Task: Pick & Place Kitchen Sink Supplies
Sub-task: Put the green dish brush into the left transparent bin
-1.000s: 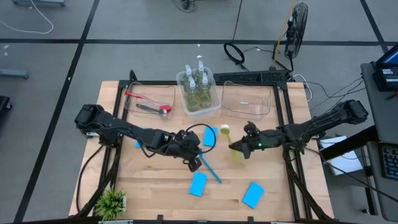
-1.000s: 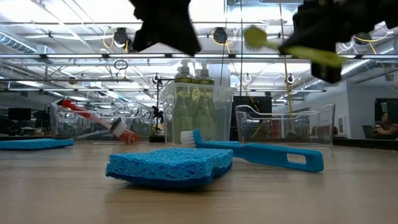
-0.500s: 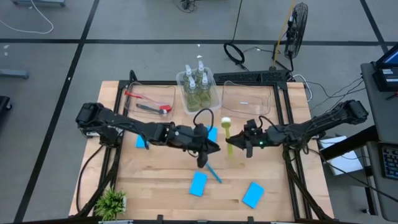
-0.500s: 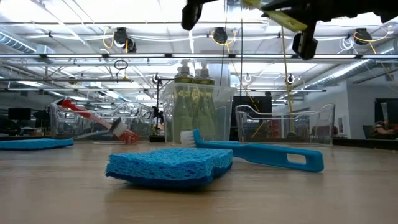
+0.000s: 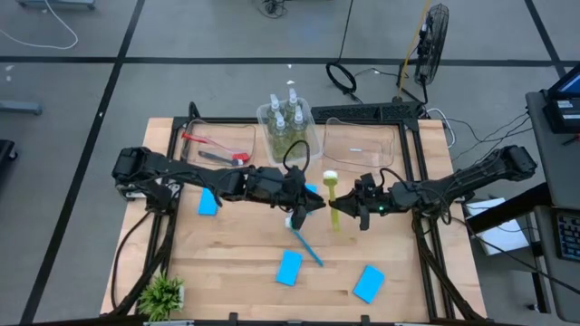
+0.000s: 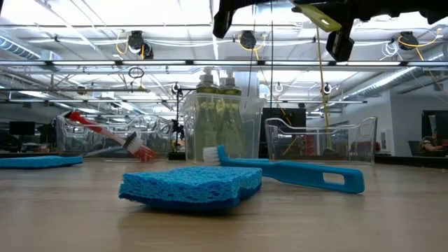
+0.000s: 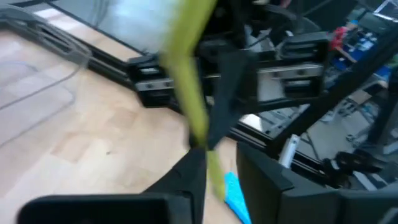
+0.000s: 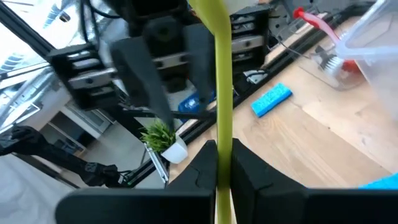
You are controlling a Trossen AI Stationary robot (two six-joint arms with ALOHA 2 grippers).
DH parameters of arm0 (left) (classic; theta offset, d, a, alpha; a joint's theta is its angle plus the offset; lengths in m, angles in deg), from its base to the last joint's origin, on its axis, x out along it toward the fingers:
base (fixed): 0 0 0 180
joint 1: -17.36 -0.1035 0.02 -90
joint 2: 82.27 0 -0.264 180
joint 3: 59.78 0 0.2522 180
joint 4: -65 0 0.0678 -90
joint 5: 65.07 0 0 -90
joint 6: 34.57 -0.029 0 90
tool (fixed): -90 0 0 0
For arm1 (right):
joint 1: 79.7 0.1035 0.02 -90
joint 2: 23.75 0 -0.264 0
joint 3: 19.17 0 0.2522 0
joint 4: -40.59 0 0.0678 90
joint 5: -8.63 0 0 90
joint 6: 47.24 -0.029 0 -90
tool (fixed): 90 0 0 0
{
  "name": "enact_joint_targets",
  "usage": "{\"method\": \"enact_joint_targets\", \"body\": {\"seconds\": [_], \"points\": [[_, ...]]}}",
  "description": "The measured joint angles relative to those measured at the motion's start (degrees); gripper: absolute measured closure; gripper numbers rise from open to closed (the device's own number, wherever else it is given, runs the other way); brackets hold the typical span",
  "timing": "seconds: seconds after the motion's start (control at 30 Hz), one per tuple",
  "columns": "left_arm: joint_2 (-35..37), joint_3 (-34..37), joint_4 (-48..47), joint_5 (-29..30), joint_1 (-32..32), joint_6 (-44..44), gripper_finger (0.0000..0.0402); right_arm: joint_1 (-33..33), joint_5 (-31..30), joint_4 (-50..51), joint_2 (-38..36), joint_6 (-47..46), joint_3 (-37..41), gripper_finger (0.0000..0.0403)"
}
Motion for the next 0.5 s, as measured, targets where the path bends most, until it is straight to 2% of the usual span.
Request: {"method": "enact_joint_targets", "body": {"seconds": [0.23, 0.37, 0.5], "points": [[0.0, 0.0, -1.25, 0.77, -1.97, 0.26, 0.0223, 0.0, 0.02, -1.84, -0.02, 0.98, 0.0, 0.0393], [0.0, 0.0, 0.01, -3.13, -2.53, 1.17, 0.0188, -0.02, 0.02, -1.75, -0.02, 1.03, 0.0, 0.0393], [0.0, 0.0, 1.63, -6.82, -2.41, 2.01, 0.0171, -0.38, 0.05, -1.91, -0.02, 1.04, 0.0, 0.0393]]}}
